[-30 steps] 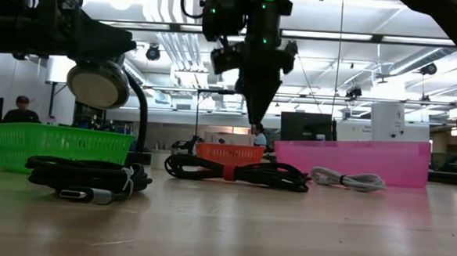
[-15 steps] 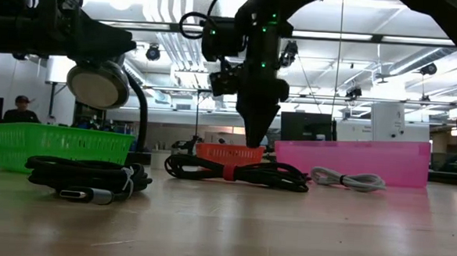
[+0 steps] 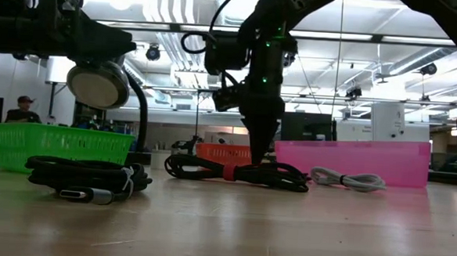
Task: Pick and place items into bin
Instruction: Put the blue charger cable into the pink bin
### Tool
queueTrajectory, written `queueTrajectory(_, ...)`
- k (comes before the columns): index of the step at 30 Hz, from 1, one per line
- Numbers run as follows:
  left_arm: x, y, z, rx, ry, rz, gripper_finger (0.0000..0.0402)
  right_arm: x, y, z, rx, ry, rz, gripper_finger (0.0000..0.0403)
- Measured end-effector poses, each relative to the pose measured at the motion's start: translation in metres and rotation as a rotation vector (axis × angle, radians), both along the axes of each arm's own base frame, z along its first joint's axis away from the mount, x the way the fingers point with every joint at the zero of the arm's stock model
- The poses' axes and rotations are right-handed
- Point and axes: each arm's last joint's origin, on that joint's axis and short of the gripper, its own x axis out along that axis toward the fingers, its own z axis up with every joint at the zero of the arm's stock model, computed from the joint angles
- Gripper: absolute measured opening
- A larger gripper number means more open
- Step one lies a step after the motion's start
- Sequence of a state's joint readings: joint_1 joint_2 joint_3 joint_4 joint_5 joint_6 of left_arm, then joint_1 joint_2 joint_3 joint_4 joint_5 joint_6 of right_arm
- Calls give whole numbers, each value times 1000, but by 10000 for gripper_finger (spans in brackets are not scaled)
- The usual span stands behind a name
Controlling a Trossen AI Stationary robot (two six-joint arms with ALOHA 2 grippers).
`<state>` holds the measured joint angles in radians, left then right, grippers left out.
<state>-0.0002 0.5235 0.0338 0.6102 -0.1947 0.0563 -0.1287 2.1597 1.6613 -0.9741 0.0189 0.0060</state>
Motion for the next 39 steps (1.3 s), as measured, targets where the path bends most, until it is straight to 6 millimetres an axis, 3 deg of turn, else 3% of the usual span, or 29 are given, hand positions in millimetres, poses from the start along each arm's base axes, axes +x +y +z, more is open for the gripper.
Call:
queueTrajectory(9, 0, 0, 0, 0, -1, 0, 162, -3, 0, -15, -2, -12, 3, 210)
queueTrajectory(22, 0, 0, 0, 0, -1, 0, 162, -3, -1, -16, 5, -16, 7, 210)
queueTrajectory(27, 0, 0, 0, 0, -1, -1, 162, -5, -6, -18, 113, -34, 11, 210)
queueTrajectory(39, 0, 0, 0, 0, -1, -1, 162, -7, -16, -27, 108, -70, -4, 196)
